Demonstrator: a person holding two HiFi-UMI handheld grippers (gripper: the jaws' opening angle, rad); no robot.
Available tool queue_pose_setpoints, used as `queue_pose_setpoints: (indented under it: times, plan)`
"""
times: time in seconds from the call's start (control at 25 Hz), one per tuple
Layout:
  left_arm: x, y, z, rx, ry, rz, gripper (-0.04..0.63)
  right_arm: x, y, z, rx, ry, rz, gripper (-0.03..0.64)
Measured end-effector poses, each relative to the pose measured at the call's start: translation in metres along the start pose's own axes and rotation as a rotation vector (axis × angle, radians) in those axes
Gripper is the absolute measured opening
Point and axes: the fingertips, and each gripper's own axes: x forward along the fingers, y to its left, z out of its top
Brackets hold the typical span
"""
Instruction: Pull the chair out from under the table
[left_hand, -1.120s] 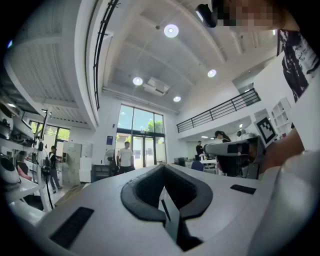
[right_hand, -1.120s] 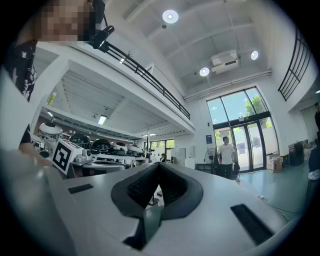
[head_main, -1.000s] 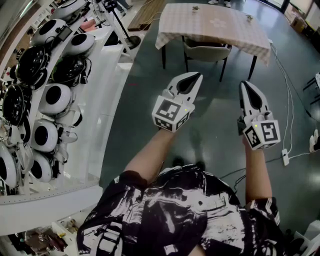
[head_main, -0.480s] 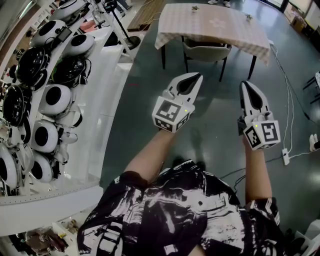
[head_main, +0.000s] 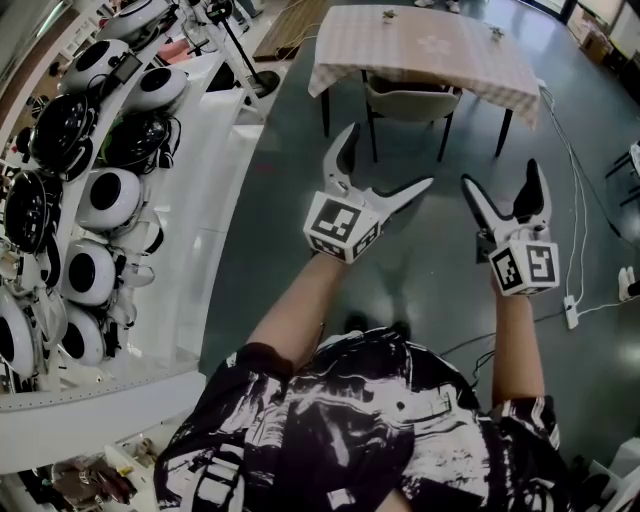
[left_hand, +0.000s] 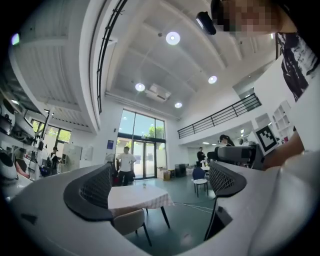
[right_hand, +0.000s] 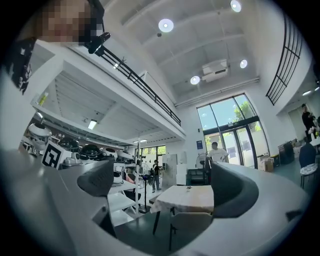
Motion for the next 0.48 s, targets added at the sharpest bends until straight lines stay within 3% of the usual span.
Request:
queue_pose_setpoints:
  times: [0.48]
  plan:
    - [-0.004, 0.014, -0.011, 0.008, 0.026, -0.002, 0.572, 0.010, 0.005, -0.013, 0.013, 0.017, -0.002, 0.575]
